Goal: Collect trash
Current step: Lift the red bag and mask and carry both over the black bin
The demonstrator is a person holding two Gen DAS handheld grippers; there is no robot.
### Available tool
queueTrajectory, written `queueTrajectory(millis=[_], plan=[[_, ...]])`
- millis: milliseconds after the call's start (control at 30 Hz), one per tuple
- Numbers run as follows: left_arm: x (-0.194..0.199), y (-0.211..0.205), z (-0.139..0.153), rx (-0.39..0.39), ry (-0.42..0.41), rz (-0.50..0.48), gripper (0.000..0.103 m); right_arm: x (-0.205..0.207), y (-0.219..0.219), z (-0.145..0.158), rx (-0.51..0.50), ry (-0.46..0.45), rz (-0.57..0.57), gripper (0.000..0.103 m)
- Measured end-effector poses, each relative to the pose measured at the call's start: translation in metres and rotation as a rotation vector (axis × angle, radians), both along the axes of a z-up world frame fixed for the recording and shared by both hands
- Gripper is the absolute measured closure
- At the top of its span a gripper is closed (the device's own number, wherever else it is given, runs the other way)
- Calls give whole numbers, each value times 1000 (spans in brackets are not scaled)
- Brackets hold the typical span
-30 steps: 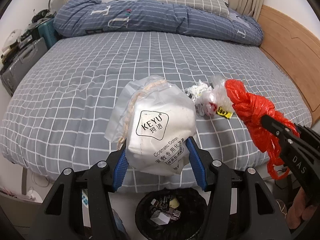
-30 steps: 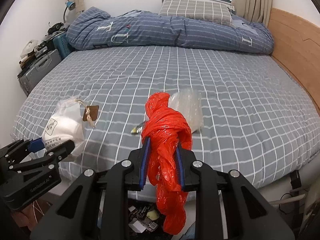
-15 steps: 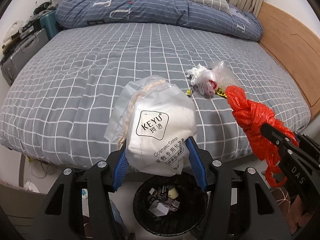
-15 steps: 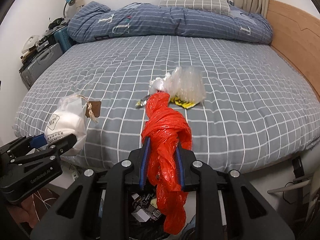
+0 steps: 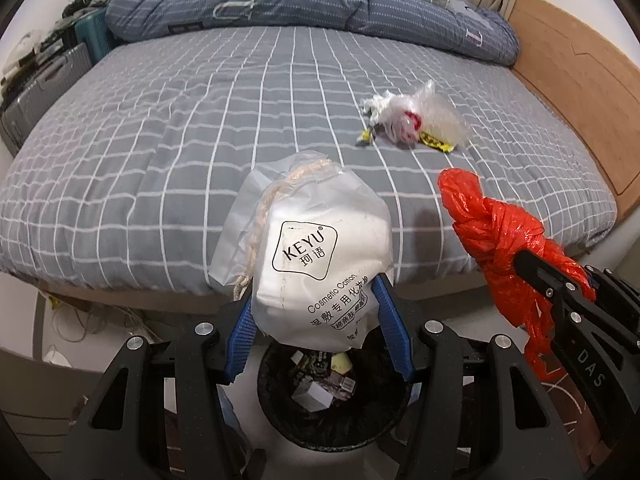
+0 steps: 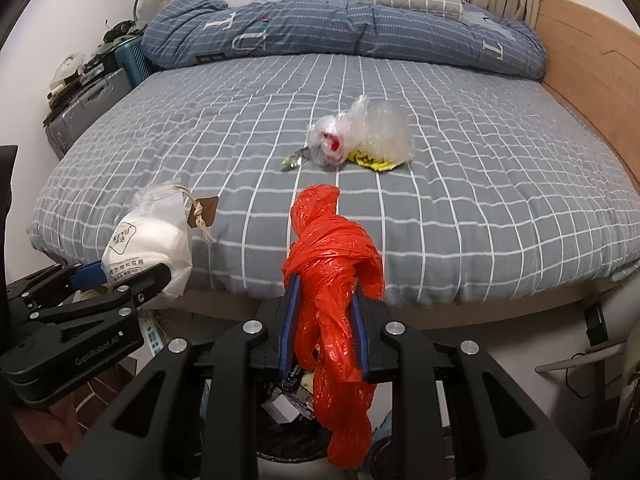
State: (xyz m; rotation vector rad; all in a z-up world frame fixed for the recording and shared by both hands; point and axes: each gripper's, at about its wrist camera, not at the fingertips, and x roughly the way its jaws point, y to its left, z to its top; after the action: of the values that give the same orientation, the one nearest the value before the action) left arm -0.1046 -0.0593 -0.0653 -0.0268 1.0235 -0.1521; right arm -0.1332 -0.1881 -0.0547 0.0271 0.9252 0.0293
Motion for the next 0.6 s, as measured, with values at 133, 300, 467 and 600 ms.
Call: queueTrajectory(millis=[133, 300, 467, 600], plan=[[-11, 0, -11, -3, 21, -3, 48, -10, 4, -8, -6, 20, 8, 80], [-25, 0, -23, -3, 43, -7, 48, -19, 6, -21, 0, 48, 18, 80], [-37, 1, -37, 7, 67, -9, 48, -30, 6, -39, 5, 92, 22, 80], [-42, 3, -50, 20, 88, -7, 48, -37, 5, -56, 18, 129, 14, 80]])
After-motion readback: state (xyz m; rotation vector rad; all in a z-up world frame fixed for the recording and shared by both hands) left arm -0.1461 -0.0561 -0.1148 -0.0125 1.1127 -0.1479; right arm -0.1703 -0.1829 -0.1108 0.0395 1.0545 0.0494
